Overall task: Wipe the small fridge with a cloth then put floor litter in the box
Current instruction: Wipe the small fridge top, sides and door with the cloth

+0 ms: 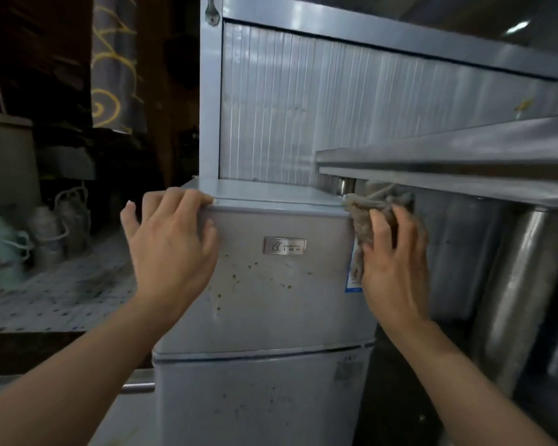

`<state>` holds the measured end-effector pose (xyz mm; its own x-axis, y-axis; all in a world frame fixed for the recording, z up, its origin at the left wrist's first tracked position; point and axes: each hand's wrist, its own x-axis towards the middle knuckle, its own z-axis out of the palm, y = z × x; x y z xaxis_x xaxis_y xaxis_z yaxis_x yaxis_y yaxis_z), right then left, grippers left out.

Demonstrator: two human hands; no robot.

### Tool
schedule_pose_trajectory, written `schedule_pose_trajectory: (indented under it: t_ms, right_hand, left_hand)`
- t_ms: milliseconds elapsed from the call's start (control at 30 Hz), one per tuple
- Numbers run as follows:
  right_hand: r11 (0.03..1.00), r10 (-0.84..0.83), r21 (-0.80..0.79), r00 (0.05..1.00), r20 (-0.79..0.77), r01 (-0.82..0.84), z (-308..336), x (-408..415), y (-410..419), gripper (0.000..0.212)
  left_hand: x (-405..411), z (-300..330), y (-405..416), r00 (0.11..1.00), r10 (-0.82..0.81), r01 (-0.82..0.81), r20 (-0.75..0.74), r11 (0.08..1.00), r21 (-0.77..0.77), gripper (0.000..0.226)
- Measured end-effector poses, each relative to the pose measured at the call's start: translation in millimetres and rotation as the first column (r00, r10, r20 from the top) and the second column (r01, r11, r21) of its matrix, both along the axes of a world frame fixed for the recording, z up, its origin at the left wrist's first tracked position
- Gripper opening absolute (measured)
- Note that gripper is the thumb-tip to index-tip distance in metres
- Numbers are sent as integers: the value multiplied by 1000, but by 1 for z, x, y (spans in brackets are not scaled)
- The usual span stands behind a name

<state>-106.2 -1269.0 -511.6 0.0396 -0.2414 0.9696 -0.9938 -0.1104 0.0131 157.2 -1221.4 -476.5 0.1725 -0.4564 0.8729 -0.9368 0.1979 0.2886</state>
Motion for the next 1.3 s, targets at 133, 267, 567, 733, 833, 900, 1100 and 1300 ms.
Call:
schedule_pose_trajectory:
  t_ms: [133, 267, 567, 733, 833, 900, 1100, 1300]
  right_hand:
    - [986, 160, 4, 969, 187, -164, -8, 3, -3, 47]
    - [970, 235, 13, 950, 207, -243, 32, 3, -18, 38]
    - [950, 307, -57, 889, 340, -306, -48, 12, -16, 59]
    - [927, 280, 156, 906, 319, -341, -122, 9, 5, 74]
    - [942, 289, 94, 922, 256, -321, -68, 10, -6, 55]
    - [957, 271, 23, 922, 276, -288, -28, 16, -17, 55]
    - [964, 259, 32, 959, 116, -265, -84, 29, -15, 63]
    - [945, 324, 53, 946, 1, -324, -76, 38, -7, 52]
  left_hand:
    - [-2, -2, -1, 1000, -14, 13, -18, 999, -29, 23]
    - [-8, -1, -2, 998, -22, 19, -67, 999, -40, 30]
    - [-5, -9, -3, 997, -45, 42, -60, 998, -44, 26]
    - [-4, -12, 0, 996, -67, 66, -52, 998, -21, 33]
    - [4, -13, 3, 997, -76, 76, 30, 997, -4, 40]
    - [9, -14, 3, 994, -82, 83, 76, 997, -5, 44]
    - [8, -15, -1, 994, -92, 93, 51, 996, -15, 45]
    - [8, -12, 1, 994, -98, 99, 42, 995, -16, 41]
